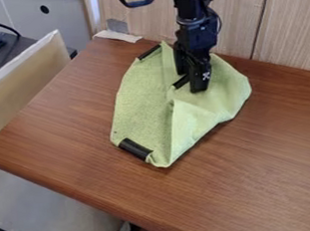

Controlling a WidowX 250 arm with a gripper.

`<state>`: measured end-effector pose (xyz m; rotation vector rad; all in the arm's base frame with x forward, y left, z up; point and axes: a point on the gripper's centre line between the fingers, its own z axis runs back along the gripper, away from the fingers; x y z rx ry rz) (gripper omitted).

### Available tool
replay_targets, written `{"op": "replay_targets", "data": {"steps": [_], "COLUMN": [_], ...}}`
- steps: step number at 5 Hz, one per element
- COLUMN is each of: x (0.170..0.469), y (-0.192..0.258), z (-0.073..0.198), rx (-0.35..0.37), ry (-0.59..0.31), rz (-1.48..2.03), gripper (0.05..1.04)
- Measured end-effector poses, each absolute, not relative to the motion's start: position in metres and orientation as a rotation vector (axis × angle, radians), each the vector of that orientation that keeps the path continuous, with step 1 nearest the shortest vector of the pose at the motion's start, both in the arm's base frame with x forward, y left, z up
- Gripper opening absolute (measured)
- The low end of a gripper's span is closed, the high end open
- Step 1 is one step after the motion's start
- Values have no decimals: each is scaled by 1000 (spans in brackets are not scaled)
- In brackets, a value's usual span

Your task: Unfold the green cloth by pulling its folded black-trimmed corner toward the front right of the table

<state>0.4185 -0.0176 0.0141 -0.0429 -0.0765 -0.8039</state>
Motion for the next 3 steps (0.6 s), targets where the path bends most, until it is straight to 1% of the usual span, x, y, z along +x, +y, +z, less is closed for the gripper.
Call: {"op": "replay_targets", "data": {"steps": [1,2,3], "x": [419,419,417], "y": [-17,-16,-16], "z": [12,11,9], "rx": [-35,-32,-33], "ry": [-80,-83,-82], "rz": [-800,-814,-819], "gripper": [694,400,193]}}
